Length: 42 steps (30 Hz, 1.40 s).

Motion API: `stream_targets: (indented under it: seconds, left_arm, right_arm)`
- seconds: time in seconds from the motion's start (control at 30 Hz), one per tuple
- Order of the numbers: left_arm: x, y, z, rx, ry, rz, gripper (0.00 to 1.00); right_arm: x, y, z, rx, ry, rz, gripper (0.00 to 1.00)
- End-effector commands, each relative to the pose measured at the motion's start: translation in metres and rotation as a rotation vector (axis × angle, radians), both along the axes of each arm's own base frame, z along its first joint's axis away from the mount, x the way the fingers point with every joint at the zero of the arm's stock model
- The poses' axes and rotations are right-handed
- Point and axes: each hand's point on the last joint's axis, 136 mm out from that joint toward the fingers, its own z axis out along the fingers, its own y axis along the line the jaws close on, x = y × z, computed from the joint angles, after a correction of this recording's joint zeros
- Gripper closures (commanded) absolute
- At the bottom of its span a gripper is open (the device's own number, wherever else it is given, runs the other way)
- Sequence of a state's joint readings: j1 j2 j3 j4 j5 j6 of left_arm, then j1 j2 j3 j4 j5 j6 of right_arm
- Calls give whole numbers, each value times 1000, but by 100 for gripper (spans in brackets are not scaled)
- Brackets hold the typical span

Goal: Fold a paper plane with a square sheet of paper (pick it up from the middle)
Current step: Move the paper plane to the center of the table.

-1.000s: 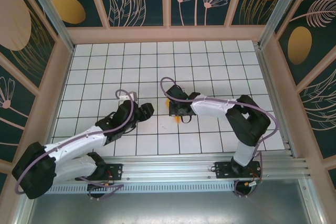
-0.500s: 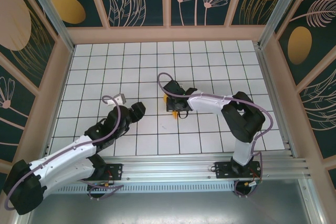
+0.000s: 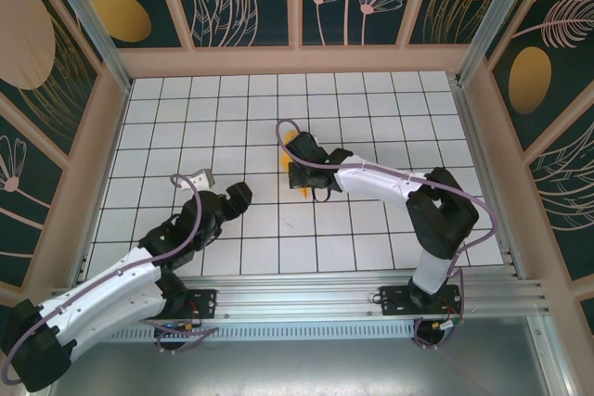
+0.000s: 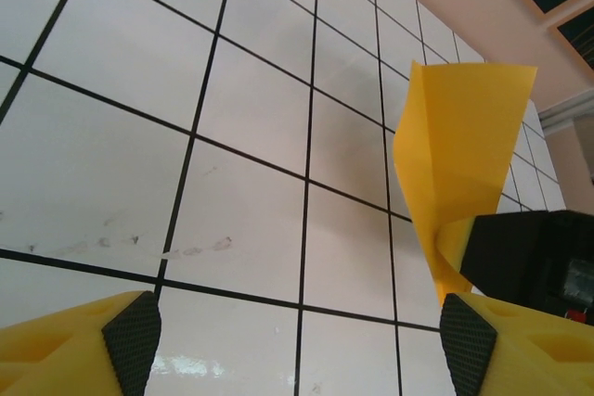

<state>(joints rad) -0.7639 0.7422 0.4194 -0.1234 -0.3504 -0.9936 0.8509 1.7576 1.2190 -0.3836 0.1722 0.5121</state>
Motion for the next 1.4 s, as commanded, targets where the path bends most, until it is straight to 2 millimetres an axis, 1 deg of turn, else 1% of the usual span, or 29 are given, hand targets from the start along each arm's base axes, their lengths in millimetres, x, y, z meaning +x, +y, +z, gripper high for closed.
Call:
stream_targets:
  seconds: [0.0, 0.03, 0.1, 0.2, 0.23, 0.33, 0.43, 0.47, 0.53, 0.57, 0.63, 0.67, 0.8, 0.97, 1.1, 1.17, 1.23, 1.37]
  left_arm:
    - [2, 7, 13, 56, -13, 11, 18]
    - [2, 6, 12, 71, -8, -4, 18]
    - [-1, 11, 4, 124, 23, -5, 15]
    - [-4, 24, -9, 176, 28, 30, 11]
    - [-5, 25, -11, 169, 16, 29, 10]
    - [-6, 23, -14, 130, -27, 13, 8]
    - [-6, 24, -13, 159, -40, 1, 8]
    - [-6, 24, -12, 180, -45, -13, 8]
    - [-7, 25, -13, 206, -43, -23, 7]
    - [-7, 23, -13, 213, -47, -39, 7]
    - [-7, 19, -14, 228, -47, -65, 7]
    - [-7, 18, -16, 235, -43, -75, 7]
    - [-7, 12, -21, 249, -35, -115, 6]
    - [-8, 6, -23, 245, -44, -146, 6]
    - [-7, 6, -23, 250, -45, -147, 6]
    - [-8, 6, -23, 251, -44, -149, 6]
    - [-7, 6, -23, 249, -45, -147, 5]
    - [-6, 5, -20, 243, -50, -143, 5]
  right_arm:
    - [-1, 10, 0, -12, 22, 50, 95]
    - [-1, 14, -1, -5, 27, 62, 95]
    - [0, 20, -6, 4, 48, 86, 95]
    - [5, 20, -20, -33, 76, 75, 95]
    - [5, 20, -26, -37, 92, 66, 95]
    - [6, 22, -43, -64, 130, 35, 95]
    - [7, 21, -56, -132, 129, -13, 95]
    - [9, 19, -57, -155, 110, -44, 95]
    - [10, 22, -57, -145, 104, -74, 95]
    - [10, 23, -57, -145, 114, -86, 95]
    - [11, 18, -59, -177, 118, -129, 95]
    - [10, 17, -63, -181, 133, -139, 94]
    - [3, 28, -77, -130, 208, -118, 92]
    - [-6, 26, -100, -154, 264, -125, 92]
    - [-11, 23, -109, -153, 291, -128, 90]
    - [-13, 22, -109, -165, 296, -125, 89]
    - [-11, 24, -103, -161, 287, -118, 86]
    - [1, 29, -79, -155, 253, -109, 83]
